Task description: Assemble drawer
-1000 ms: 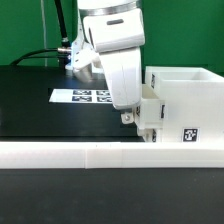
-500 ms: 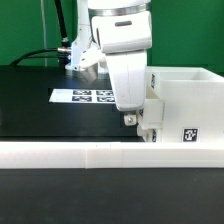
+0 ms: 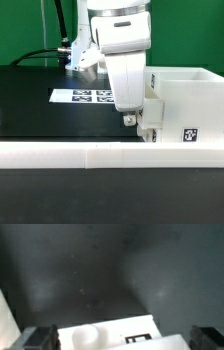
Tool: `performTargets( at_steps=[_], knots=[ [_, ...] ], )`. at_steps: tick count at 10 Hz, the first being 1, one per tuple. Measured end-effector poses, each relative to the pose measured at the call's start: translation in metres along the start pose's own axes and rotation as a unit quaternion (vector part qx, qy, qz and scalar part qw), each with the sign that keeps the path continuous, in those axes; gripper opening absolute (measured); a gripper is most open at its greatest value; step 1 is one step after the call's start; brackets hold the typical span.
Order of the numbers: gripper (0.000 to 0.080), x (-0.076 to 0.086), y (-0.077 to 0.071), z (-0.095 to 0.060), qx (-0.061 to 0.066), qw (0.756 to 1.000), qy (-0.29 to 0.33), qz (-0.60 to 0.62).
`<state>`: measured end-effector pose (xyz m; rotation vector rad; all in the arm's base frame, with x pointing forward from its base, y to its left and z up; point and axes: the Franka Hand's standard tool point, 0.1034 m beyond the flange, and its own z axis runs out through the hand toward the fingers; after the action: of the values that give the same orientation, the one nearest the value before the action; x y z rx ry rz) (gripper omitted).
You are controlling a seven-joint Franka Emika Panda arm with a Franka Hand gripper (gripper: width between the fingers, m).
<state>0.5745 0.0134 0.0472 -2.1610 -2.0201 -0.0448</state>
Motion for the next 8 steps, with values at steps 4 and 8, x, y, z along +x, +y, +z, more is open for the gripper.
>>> performTargets(
  at_steps=[4, 8],
  knots=[
    [0.065, 0.011, 0.0, -0.017, -0.003, 1.0, -0.014, 0.004],
    [0.065, 0.008, -0.004, -0.013, 0.005, 1.0, -0.016, 0.01]
  ],
)
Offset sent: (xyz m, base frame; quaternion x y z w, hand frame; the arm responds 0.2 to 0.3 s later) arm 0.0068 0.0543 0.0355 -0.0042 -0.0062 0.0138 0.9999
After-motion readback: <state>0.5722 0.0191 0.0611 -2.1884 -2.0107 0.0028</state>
